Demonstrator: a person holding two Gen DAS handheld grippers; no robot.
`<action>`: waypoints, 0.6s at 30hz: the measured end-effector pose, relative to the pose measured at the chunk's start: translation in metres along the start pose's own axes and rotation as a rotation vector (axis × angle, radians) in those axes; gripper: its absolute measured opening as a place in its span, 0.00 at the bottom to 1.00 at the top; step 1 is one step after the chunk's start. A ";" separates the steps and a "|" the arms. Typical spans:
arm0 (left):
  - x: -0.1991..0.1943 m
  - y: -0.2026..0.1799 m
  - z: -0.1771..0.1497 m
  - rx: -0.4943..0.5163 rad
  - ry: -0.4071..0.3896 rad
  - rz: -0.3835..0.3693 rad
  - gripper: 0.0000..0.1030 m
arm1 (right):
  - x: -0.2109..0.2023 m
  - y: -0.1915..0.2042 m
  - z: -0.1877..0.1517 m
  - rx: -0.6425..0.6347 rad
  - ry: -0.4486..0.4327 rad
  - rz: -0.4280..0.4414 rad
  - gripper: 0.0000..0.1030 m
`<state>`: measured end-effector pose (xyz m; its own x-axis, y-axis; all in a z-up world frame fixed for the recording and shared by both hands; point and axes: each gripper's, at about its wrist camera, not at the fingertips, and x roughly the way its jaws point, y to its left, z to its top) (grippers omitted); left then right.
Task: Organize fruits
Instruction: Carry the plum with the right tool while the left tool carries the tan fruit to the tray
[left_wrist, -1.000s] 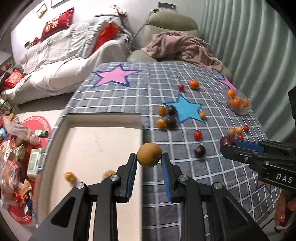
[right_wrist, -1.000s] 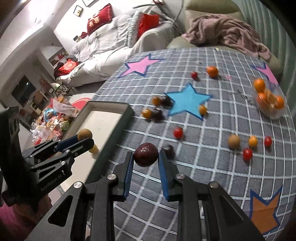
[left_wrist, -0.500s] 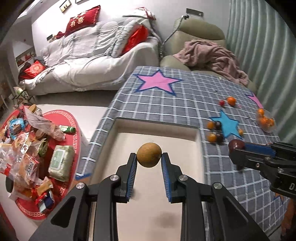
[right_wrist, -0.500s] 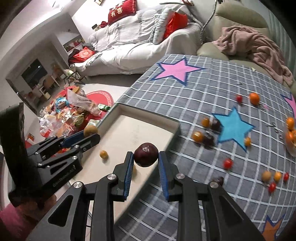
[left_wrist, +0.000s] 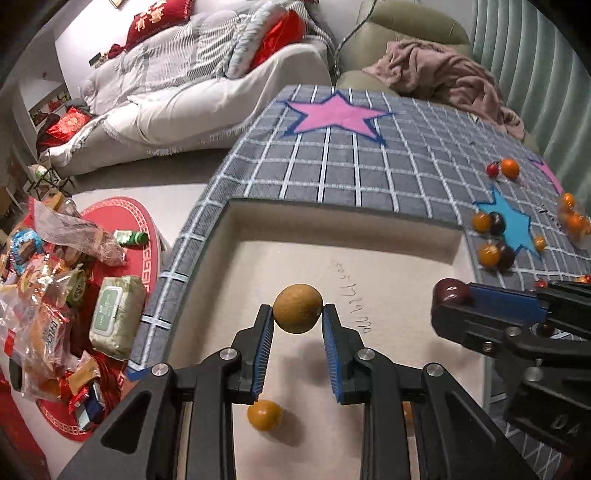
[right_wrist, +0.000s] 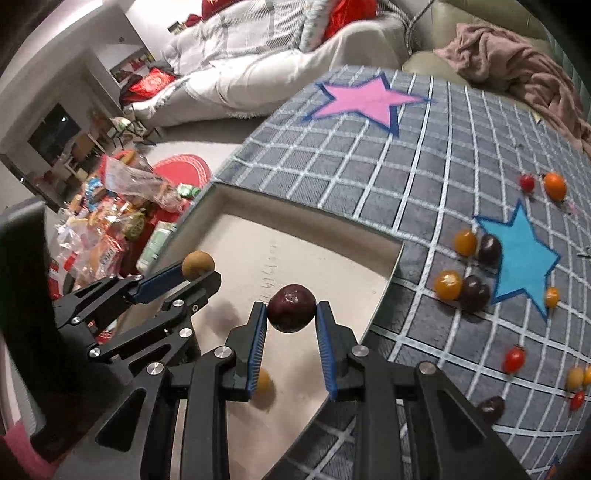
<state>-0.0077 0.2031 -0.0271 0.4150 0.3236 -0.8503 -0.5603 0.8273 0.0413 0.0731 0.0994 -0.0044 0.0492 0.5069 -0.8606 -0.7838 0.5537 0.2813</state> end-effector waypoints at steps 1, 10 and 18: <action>0.004 0.000 -0.001 -0.002 0.010 -0.002 0.28 | 0.005 -0.001 0.000 0.003 0.007 -0.003 0.28; 0.022 0.000 -0.003 -0.006 0.052 0.011 0.28 | 0.027 -0.002 0.004 -0.031 0.047 -0.026 0.30; 0.021 0.008 -0.004 -0.031 0.051 0.035 0.53 | 0.020 -0.001 0.004 -0.026 0.035 -0.019 0.43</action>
<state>-0.0062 0.2152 -0.0469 0.3581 0.3279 -0.8742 -0.5960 0.8010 0.0563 0.0774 0.1109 -0.0202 0.0427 0.4731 -0.8800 -0.7990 0.5450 0.2543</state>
